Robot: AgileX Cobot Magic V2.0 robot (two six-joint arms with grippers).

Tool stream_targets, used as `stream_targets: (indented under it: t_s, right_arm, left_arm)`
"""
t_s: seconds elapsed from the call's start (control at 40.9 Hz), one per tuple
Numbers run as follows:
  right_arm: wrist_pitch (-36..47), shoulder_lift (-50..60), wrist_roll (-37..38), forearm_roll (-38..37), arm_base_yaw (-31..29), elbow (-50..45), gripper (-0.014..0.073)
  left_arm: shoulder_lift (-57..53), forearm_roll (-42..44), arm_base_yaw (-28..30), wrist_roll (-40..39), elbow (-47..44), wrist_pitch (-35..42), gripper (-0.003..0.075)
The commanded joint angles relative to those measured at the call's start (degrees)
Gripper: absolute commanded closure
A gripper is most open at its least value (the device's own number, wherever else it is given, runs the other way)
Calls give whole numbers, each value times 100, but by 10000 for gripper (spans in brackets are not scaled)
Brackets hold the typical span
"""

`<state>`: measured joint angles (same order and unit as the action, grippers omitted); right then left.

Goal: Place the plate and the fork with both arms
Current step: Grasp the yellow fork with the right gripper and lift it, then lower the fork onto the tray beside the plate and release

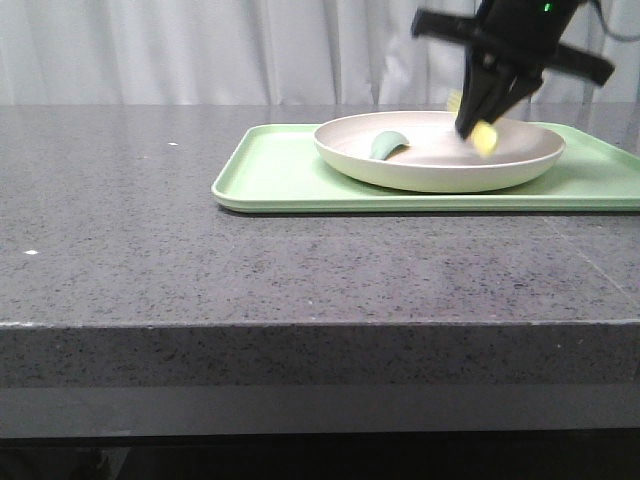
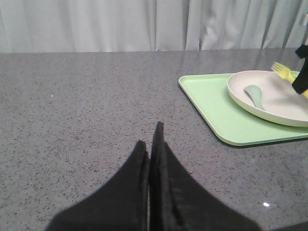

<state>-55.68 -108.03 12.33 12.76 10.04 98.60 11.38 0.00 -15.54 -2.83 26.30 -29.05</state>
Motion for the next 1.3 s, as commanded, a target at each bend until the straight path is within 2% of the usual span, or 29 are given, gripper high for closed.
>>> stream_targets:
  t_s: [0.0, 0.147, 0.294, 0.465, 0.832, 1.053, 1.273]
  right_arm:
    - [134, 611, -240, 36, -246, 330, 601]
    - [112, 789, -520, -74, -647, 345, 601]
    - [-85, 694, -520, -496, -983, 338, 601]
    - [-241, 333, -860, -664, -1007, 333, 601]
    - [-411, -227, -862, -664, -1012, 327, 594]
    - [-455, -227, -862, -664, -1012, 327, 433]
    - [-481, -216, -862, -664, -1012, 327, 355]
  left_arm:
    - [47, 0, 3, 4, 153, 443, 739]
    - [47, 0, 3, 4, 153, 443, 739]
    - [47, 0, 3, 4, 153, 443, 739]
    - [47, 0, 3, 4, 153, 443, 739]
    - [47, 0, 3, 4, 153, 443, 739]
    - [47, 0, 3, 4, 153, 443, 739]
    - [47, 0, 3, 4, 153, 443, 739]
